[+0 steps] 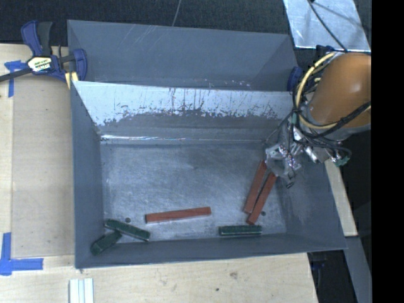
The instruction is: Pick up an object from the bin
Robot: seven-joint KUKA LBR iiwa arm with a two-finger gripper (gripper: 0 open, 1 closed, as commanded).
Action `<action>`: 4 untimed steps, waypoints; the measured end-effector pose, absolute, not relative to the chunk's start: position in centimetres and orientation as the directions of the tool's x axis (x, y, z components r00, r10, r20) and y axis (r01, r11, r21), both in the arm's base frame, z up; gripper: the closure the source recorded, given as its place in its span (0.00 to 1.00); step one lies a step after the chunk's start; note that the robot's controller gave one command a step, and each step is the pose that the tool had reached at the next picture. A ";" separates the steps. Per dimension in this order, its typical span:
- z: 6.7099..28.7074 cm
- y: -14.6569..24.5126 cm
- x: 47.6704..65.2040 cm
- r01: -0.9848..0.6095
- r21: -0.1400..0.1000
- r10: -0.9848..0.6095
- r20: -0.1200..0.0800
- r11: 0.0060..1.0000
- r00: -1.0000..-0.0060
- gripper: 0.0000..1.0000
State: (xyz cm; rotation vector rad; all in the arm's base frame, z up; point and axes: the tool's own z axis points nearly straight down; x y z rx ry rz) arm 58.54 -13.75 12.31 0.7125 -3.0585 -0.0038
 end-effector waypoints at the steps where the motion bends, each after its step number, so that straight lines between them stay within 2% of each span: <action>1: 6.9 -14.6 59.3 -0.425 -0.001 -0.425 -0.003 0.905 -0.905 0.00; 2: 7.1 -14.6 59.4 -0.423 -0.002 -0.423 -0.005 0.906 -0.906 1.00; 3: 7.1 -14.6 59.4 -0.422 -0.002 -0.422 -0.005 0.906 -0.906 1.00; 4: 22.2 -11.1 62.6 -0.439 -0.002 -0.439 -0.005 0.899 -0.899 1.00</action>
Offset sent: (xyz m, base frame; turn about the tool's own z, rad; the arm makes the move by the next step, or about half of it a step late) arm 0.0000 0.0000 0.0000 0.0000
